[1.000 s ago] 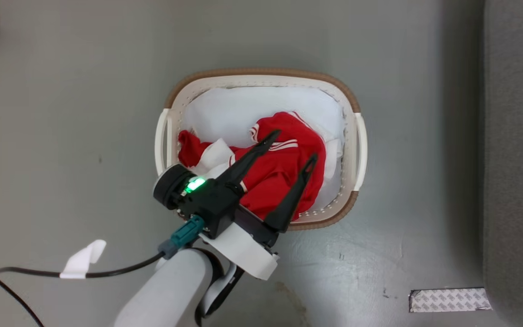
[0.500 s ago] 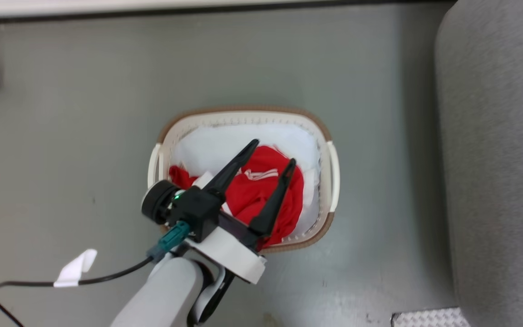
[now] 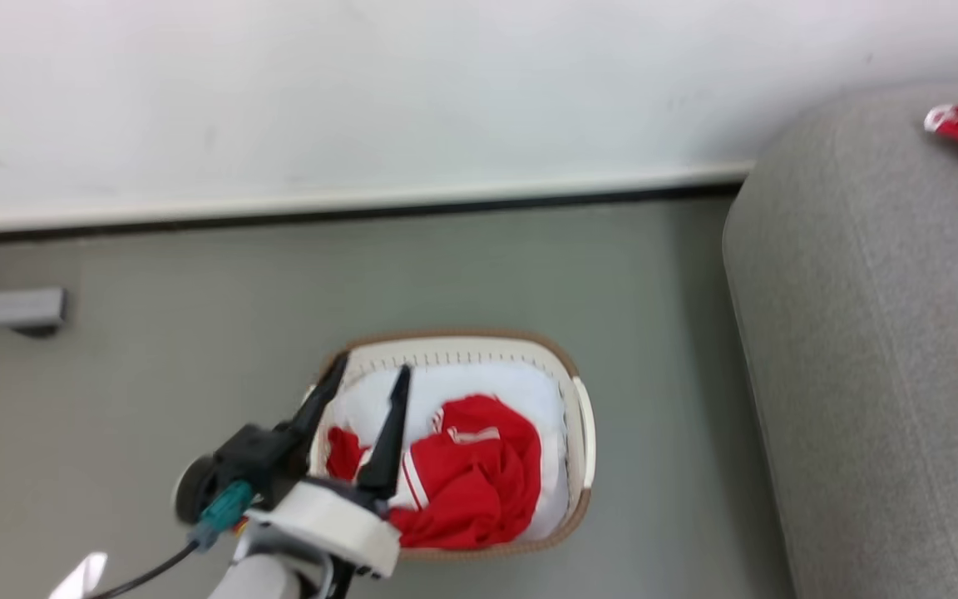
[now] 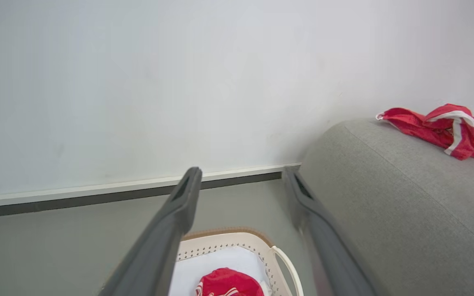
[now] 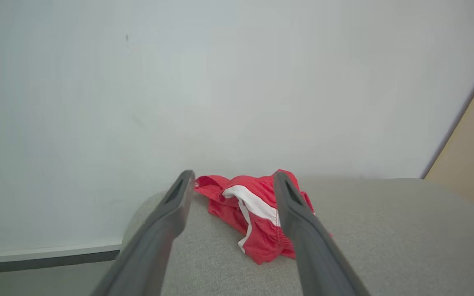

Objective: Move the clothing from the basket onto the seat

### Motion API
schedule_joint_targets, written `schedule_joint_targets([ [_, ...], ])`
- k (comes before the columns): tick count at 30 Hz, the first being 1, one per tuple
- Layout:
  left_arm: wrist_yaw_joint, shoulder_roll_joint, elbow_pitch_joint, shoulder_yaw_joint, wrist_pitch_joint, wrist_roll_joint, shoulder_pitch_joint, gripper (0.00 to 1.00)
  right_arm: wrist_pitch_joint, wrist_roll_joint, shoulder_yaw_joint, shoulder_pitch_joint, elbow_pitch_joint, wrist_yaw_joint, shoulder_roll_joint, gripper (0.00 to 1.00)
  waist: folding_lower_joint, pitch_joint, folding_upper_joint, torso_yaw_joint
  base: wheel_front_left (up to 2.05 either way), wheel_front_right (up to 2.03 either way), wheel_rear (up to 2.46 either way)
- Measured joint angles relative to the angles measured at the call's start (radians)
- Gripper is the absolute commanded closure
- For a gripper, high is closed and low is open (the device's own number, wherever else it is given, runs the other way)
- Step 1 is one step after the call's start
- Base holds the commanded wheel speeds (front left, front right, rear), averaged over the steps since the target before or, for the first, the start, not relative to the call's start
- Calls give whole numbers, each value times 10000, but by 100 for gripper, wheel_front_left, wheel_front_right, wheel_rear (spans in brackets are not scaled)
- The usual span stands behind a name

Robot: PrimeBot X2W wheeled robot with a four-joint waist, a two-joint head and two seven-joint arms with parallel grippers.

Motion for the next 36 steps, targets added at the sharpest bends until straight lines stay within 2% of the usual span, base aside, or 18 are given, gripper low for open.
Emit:
schedule_joint_targets([
  [6,263,13,161,834,-71,-40,868,0,-359,629,955,1301,-240,0,460,0,0,-992,0,208,0,0,0],
  [10,265,-17,161,1392,-73,203,1492,0,-552,826,1866,1978,-104,0,612,0,0,-1481,0,366,0,0,0],
  [20,-165,-479,351,2391,-73,874,2818,0,-644,1693,3787,3259,362,0,698,0,1,-2413,0,497,0,0,0],
  [36,-861,-984,644,3009,-73,1710,3289,0,-654,2144,4259,3777,497,0,700,0,4,-2913,0,504,0,0,0],
])
